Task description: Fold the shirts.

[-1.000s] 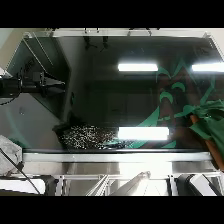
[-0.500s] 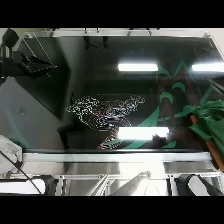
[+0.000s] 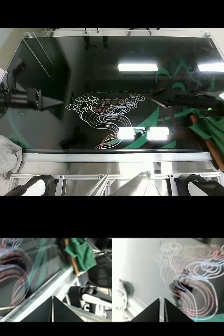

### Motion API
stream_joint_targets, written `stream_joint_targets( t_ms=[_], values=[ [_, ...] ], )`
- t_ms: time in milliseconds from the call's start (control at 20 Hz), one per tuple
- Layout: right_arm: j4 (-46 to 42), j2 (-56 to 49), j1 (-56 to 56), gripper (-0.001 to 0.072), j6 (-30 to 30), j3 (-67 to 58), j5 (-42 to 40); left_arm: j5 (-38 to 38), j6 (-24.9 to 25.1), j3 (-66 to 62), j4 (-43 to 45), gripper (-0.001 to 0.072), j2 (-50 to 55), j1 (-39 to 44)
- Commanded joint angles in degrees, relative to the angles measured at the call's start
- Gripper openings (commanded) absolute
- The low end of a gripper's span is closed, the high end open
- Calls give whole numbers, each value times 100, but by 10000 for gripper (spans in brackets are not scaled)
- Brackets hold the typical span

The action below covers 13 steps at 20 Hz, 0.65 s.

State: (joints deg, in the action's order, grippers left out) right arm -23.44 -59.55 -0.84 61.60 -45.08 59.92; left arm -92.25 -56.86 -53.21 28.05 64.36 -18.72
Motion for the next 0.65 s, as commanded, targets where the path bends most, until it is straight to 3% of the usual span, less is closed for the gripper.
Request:
stream_joint_targets(
  t_ms=[0, 600],
  values=[
    [17, -120, 387, 92, -81, 153, -315, 455, 116, 831, 247, 19, -560, -2],
    [39, -118, 387, 92, -76, 153, -118, 540, 111, 927, 232, 19, -603, 0]
  ],
)
